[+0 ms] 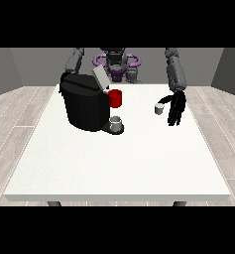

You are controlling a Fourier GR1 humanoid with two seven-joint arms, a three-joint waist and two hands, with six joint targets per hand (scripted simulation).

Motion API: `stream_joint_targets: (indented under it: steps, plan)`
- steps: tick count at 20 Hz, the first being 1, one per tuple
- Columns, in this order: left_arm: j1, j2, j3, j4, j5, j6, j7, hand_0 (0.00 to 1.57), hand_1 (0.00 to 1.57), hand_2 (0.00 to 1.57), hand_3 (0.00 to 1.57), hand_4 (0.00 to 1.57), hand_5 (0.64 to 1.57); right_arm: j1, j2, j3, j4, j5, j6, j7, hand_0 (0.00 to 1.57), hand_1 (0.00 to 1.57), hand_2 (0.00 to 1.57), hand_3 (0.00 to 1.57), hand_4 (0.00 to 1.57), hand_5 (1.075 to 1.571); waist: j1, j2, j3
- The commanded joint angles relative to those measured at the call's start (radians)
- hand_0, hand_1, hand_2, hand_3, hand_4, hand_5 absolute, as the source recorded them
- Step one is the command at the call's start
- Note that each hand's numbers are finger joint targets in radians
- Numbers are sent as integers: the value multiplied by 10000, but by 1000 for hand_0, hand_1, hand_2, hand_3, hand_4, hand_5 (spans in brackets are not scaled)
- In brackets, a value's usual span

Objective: Insert the coffee pod into the coffee machine and close the lid

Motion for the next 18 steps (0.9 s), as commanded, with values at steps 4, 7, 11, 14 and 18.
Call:
stream_joint_targets:
  steps: [4,7,11,14,18]
  plan:
    - [-382,-39,-121,811,-415,-170,-187,399,399,704,591,0,1571,402,309,423,281,220,-425,-396,0,0,0,0,389,1571,-13,31,-126]
    - [-82,-550,-336,819,-777,623,-529,1124,1124,1180,1011,0,1571,82,116,-27,190,-42,-243,182,0,0,0,0,406,1571,36,-232,-128]
    - [-441,-712,-528,600,-1051,738,-436,1094,1094,1154,1130,0,1571,-175,-79,-53,676,60,-57,-144,0,0,0,0,359,1571,-36,-197,-122]
    - [-73,-1177,-943,606,-1518,1058,-91,1207,1207,1222,1091,0,1571,-88,72,43,708,37,-156,329,0,0,0,0,330,1571,-35,-798,-123]
    - [-272,-1509,-971,489,-1517,1031,-79,1200,1200,1206,1077,0,1571,-247,-87,-239,1156,-144,49,-223,0,0,0,0,315,1571,-114,-588,-121]
